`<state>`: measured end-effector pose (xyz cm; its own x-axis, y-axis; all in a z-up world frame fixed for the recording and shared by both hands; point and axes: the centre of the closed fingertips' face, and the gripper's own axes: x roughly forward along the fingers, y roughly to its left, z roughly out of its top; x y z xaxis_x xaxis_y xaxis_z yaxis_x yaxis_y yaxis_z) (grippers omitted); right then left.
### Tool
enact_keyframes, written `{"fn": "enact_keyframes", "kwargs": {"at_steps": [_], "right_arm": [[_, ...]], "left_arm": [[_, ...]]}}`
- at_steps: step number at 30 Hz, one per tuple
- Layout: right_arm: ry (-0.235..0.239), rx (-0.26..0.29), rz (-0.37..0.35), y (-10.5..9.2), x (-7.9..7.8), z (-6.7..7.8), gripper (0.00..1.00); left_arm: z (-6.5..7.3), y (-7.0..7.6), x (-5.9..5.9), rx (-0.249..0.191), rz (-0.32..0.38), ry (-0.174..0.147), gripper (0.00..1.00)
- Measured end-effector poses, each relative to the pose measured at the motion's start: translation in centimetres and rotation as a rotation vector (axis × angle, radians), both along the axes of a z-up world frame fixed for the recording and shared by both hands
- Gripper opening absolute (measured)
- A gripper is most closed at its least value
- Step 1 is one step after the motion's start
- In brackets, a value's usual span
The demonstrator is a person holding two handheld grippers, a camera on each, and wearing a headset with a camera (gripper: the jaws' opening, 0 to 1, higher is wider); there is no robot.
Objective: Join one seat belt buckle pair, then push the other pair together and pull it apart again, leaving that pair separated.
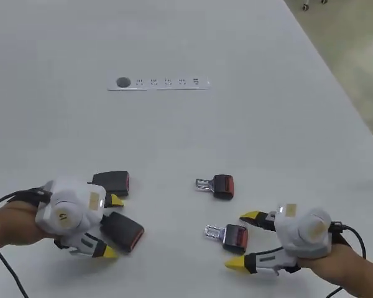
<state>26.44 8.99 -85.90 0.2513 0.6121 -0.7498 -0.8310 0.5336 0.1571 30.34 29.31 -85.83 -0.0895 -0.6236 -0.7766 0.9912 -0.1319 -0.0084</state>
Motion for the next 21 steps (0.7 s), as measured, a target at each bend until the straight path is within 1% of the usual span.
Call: {"fn": "enact_keyframes", "kwargs": {"at_steps": [1,2,3,4,5,6,7,8,9,10,11,12,13,14,15,16,17,18,19,20,21], "right_arm": [[-0.009,0.007,0.011,0.0,0.1,0.0,0.62],[-0.012,0.01,0.026,0.2,0.2,0.0,0.62],[-0.008,0.02,0.045,0.5,0.1,0.0,0.62],[-0.01,0.016,0.053,0.5,0.0,-0.1,0.61],[-0.055,-0.022,0.109,0.2,0.3,-0.3,0.59],[-0.05,-0.018,0.12,0.3,0.2,-0.3,0.57],[-0.039,-0.005,0.101,0.2,0.4,-0.2,0.55],[-0.042,-0.005,0.105,-0.1,0.5,-0.2,0.52],[-0.041,-0.006,0.114,-0.2,0.6,-0.2,0.42],[-0.044,-0.023,0.123,-0.5,0.8,-0.4,0.36],[-0.022,-0.006,0.161,-0.2,0.2,-0.4,0.36],[-0.032,-0.002,0.158,-0.3,0.5,-0.4,0.36],[-0.031,0.003,0.164,-0.3,0.6,-0.4,0.36],[-0.028,0.005,0.171,-0.3,0.5,-0.3,0.35],[-0.041,-0.004,0.197,-0.2,0.6,-0.4,0.35],[-0.035,-0.002,0.192,-0.2,0.5,-0.3,0.35],[-0.033,-0.003,0.202,-0.2,0.5,-0.3,0.35],[-0.033,-0.004,0.215,-0.2,0.5,-0.3,0.35],[-0.036,-0.009,0.229,-0.2,0.6,-0.3,0.35],[-0.034,-0.006,0.237,-0.2,0.7,-0.2,0.35],[-0.033,-0.006,0.247,-0.1,0.7,-0.2,0.35]], "left_arm": [[-0.1,0.2,0.3,0.006,0.008,-0.01,0.57],[-0.2,0.1,0.6,0.001,0.015,-0.008,0.57],[-0.1,0.1,0.6,-0.009,0.019,-0.008,0.55],[-0.1,0.0,0.5,-0.014,0.012,-0.004,0.5],[-0.2,0.0,0.6,-0.02,0.024,-0.009,0.47],[-0.4,0.2,0.2,-0.016,0.012,0.003,0.47],[-0.4,0.1,0.4,-0.029,0.035,0.005,0.46],[-0.2,0.1,0.7,-0.036,0.065,0.007,0.43],[-0.1,0.3,1.0,-0.043,0.087,-0.003,0.4],[0.0,0.4,1.0,-0.042,0.113,0.004,0.37],[0.1,0.9,1.2,-0.041,0.154,-0.015,0.35],[0.1,0.9,1.1,-0.06,0.181,-0.016,0.35],[0.2,1.1,0.9,-0.073,0.223,-0.003,0.34],[0.2,1.2,0.8,-0.078,0.233,-0.011,0.34],[0.3,1.3,0.5,-0.076,0.223,-0.016,0.34],[0.4,1.4,0.4,-0.073,0.234,-0.007,0.34],[0.4,1.6,0.3,-0.073,0.229,-0.019,0.34],[0.4,1.9,0.2,-0.062,0.233,-0.019,0.34],[0.3,2.2,-0.1,-0.05,0.236,-0.01,0.34],[0.1,2.4,-0.1,-0.049,0.229,-0.018,0.34],[-0.1,2.7,0.0,-0.038,0.23,-0.025,0.34]]}}
